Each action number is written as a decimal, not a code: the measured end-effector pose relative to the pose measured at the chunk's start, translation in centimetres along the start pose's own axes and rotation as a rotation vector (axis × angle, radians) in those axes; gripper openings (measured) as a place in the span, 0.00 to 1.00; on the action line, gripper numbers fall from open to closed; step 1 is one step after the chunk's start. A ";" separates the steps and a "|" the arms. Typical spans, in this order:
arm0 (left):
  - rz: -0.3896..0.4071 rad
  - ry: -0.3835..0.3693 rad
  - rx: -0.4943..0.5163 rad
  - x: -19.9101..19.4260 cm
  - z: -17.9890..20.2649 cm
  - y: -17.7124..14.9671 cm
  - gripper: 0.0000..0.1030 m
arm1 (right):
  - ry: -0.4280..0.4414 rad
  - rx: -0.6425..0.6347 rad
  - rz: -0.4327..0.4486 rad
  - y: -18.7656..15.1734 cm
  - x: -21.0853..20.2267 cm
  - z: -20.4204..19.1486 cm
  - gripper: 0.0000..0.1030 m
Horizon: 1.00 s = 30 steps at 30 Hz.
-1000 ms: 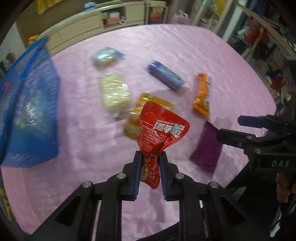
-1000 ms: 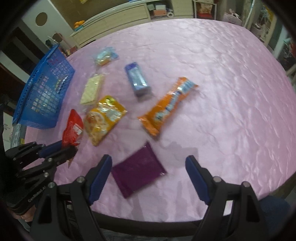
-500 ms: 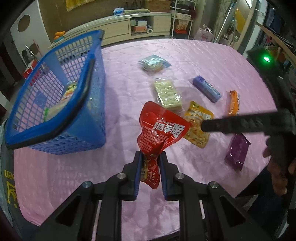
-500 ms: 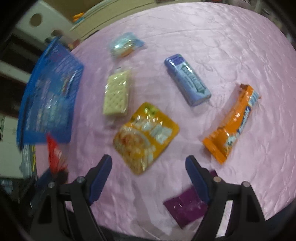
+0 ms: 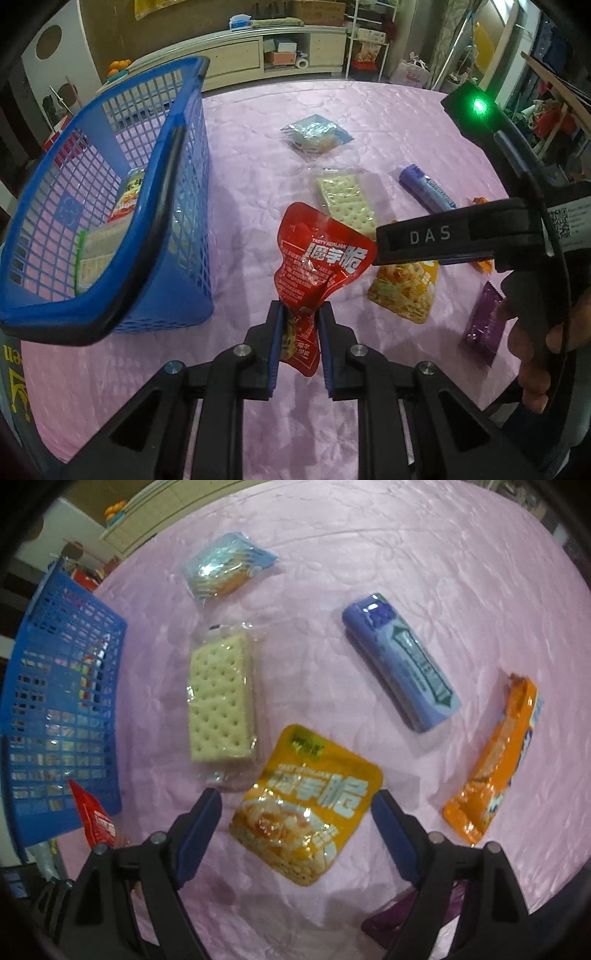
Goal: Organize snacks
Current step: 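Lift the red pouch with the left tool while the right tool grasps the yellow pouch, then carry the red and yellow pouches over the blue basket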
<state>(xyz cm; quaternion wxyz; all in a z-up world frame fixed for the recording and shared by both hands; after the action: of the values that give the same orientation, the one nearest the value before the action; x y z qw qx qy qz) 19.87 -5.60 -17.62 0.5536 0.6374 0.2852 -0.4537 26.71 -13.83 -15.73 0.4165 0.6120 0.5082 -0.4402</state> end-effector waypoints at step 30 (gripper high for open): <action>0.032 -0.057 -0.055 -2.5 0.8 -2.0 0.17 | 0.049 -0.344 0.142 -3.6 -3.2 -4.7 0.21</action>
<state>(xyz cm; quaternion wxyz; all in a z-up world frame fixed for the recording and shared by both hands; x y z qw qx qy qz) 16.84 -5.54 -16.24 0.5861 0.6131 0.2715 -0.4548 23.38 -9.67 -11.66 0.5324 0.5767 0.5416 -0.3011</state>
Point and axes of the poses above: each gripper's, at about its wrist camera, not at the fingertips, and x roughly the way its jaws point, z to its right, y to its top, the point moved 2 cm from there along x, roughly the way its jaws point, and after that the axes turned 1 degree about x, right-handed, at the moved point
